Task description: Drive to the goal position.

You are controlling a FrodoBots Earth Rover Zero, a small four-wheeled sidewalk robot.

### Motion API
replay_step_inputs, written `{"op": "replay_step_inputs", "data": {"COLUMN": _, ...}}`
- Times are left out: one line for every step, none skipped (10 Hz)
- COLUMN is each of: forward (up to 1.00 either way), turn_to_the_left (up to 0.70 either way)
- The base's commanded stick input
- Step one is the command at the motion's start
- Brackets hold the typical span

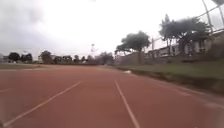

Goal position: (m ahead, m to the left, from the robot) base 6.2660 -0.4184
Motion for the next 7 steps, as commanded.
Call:
{"op": "replay_step_inputs", "data": {"forward": 0.7, "turn_to_the_left": 0.0}}
{"op": "replay_step_inputs", "data": {"forward": 0.7, "turn_to_the_left": 0.0}}
{"op": "replay_step_inputs", "data": {"forward": 0.7, "turn_to_the_left": 0.0}}
{"op": "replay_step_inputs", "data": {"forward": 0.7, "turn_to_the_left": 0.0}}
{"op": "replay_step_inputs", "data": {"forward": 0.7, "turn_to_the_left": 0.0}}
{"op": "replay_step_inputs", "data": {"forward": 0.7, "turn_to_the_left": 0.0}}
{"op": "replay_step_inputs", "data": {"forward": 0.7, "turn_to_the_left": 0.0}}
